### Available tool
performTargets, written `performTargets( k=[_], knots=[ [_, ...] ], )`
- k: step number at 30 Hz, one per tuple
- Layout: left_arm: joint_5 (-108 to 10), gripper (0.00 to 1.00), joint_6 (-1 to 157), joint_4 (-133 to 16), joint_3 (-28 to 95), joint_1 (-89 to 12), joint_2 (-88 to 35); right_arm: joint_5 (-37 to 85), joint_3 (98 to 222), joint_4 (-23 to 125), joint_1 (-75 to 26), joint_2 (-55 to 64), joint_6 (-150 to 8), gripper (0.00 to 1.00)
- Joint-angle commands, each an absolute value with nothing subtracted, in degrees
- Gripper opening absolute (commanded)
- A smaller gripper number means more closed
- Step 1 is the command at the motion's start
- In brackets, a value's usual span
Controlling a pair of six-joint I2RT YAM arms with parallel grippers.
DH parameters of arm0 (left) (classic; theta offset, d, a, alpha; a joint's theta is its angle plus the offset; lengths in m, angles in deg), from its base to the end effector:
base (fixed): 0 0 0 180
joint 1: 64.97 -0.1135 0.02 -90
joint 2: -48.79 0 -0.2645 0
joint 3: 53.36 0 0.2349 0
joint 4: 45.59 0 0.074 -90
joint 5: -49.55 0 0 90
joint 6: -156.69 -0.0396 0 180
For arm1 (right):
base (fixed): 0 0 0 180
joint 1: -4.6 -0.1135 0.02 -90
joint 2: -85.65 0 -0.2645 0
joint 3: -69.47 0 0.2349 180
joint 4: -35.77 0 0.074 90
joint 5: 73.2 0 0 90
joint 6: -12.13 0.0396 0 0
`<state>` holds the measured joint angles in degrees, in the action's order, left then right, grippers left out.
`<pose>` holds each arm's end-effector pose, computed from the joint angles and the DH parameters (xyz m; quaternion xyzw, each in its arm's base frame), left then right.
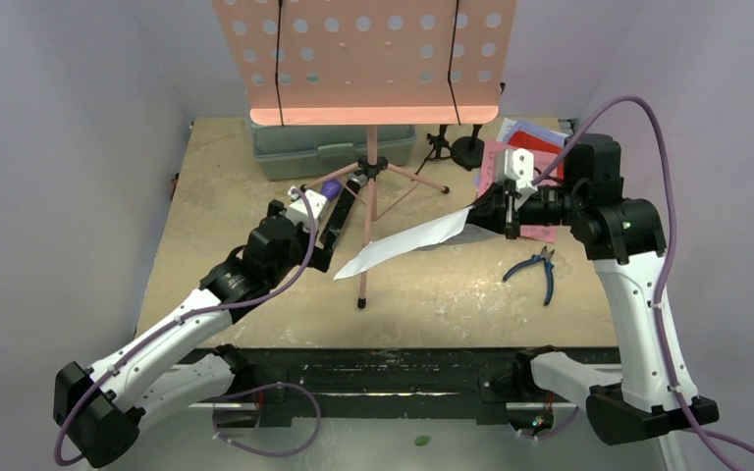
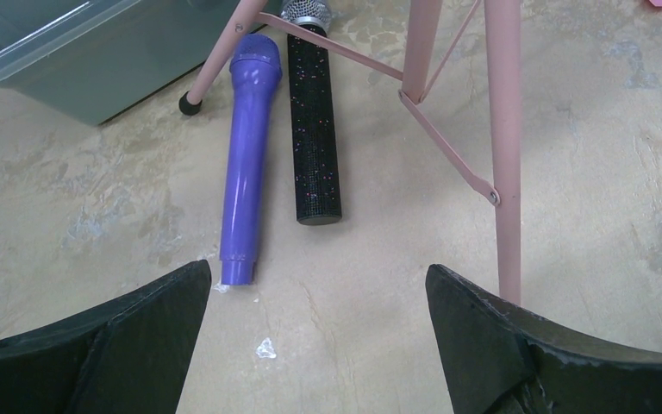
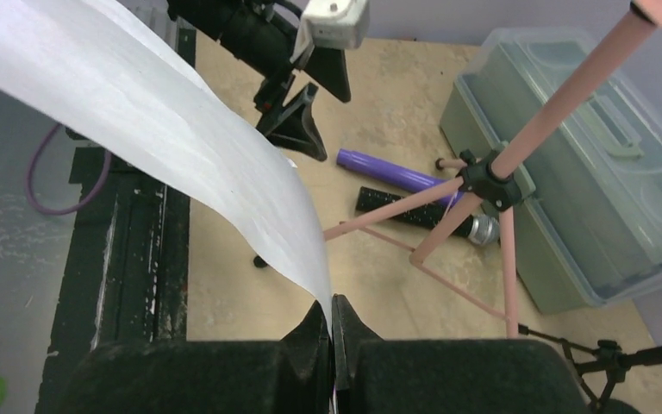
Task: Pack up the instrument practice props
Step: Place the sheet music at the center of the board.
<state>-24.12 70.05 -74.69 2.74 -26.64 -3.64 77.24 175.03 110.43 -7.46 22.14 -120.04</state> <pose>0.1593 -0.1118 0.2901 0.1791 0.8210 -0.0759 0.5368 0.1446 0.0661 0.4572 -0.5606 0.5645 0.3186 0.5153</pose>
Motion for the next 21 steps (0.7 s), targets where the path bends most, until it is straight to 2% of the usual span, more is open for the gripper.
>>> performTargets(
  k=[1, 21],
  knots=[
    [-24.9, 0.95, 69.6, -73.3, 2.8, -27.0, -2.4, 74.8, 171.1, 112.6, -6.0, 24.7, -124.2, 0.0],
    [-25.0, 0.95, 69.8, -73.6, 2.9, -27.0, -1.2, 73.3, 151.1, 98.2, 4.4, 27.1, -118.9, 0.0]
  ],
)
